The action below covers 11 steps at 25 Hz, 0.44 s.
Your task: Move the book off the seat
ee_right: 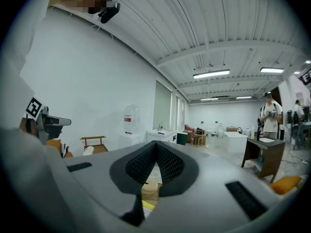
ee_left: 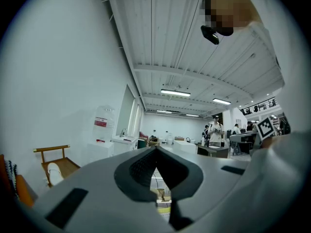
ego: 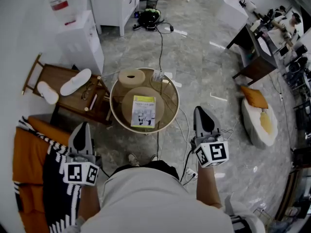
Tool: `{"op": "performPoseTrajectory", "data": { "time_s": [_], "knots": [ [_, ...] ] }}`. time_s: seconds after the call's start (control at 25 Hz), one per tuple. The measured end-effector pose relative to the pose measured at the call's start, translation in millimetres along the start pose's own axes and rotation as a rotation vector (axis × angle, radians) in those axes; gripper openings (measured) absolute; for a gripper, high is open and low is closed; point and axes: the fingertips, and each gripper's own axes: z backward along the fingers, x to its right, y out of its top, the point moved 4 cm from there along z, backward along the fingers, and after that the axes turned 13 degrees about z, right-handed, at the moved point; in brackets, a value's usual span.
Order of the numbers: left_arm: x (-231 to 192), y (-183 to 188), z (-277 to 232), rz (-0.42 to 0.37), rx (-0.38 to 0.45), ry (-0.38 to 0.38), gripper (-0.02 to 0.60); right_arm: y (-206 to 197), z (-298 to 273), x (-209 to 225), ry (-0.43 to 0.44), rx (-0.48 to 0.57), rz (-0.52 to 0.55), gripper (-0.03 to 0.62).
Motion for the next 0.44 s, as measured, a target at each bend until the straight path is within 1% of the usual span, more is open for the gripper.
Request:
{"op": "performPoseTrajectory", "data": {
  "time_s": [0.44],
  "knots": [
    [-18.3, 3.7, -0.2, 0.009, -0.005, 0.002, 0.016, 8.3, -12.6, -16.2, 0.004, -0.001, 0.014, 0.021]
  ]
}}
